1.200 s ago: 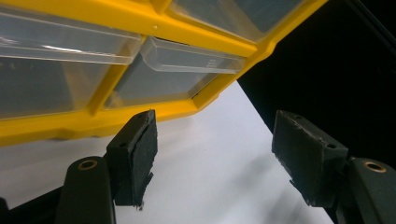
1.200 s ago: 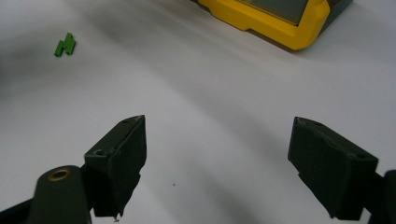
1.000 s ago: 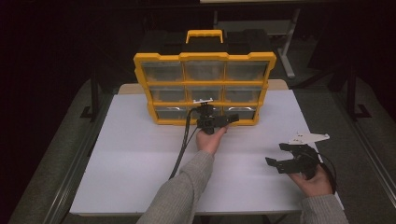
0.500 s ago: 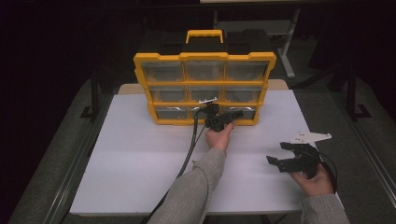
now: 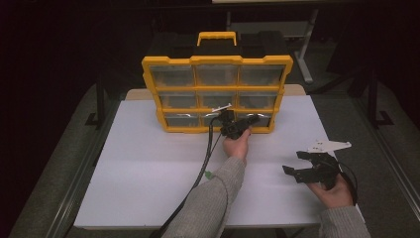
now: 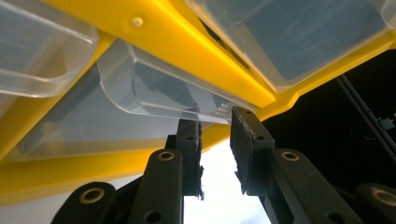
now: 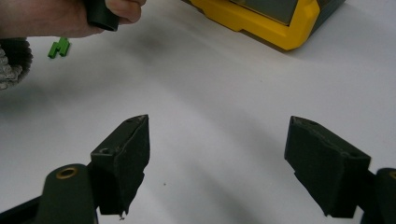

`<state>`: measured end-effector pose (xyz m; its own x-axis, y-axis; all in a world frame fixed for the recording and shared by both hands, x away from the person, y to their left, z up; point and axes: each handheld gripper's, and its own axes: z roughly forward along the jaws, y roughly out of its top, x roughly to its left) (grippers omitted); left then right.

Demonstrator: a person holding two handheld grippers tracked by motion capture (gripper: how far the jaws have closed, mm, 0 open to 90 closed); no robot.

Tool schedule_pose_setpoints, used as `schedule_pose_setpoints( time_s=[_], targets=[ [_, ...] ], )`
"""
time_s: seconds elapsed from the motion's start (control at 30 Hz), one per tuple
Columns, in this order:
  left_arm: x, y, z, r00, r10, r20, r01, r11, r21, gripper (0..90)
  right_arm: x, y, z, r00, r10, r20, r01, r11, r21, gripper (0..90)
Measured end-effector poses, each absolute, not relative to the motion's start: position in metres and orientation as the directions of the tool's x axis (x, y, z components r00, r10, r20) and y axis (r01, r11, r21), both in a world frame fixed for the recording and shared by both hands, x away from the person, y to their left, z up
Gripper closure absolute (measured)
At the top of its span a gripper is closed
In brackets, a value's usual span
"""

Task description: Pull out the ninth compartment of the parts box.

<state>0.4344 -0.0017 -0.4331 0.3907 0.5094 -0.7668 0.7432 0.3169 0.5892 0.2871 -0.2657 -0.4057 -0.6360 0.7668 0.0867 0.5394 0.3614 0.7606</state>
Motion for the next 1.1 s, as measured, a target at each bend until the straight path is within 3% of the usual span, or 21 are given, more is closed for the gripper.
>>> schedule_pose_setpoints(
  time_s=[1.1],
  targets=[
    [0.4288, 0.0052, -0.4416, 0.422, 0.44, -0.792, 0.73, 0.353, 0.585, 77.2, 0.2875, -0.2709, -0.4112, -0.626, 0.774, 0.095, 0.553, 0.355, 0.753, 22.0]
  ],
)
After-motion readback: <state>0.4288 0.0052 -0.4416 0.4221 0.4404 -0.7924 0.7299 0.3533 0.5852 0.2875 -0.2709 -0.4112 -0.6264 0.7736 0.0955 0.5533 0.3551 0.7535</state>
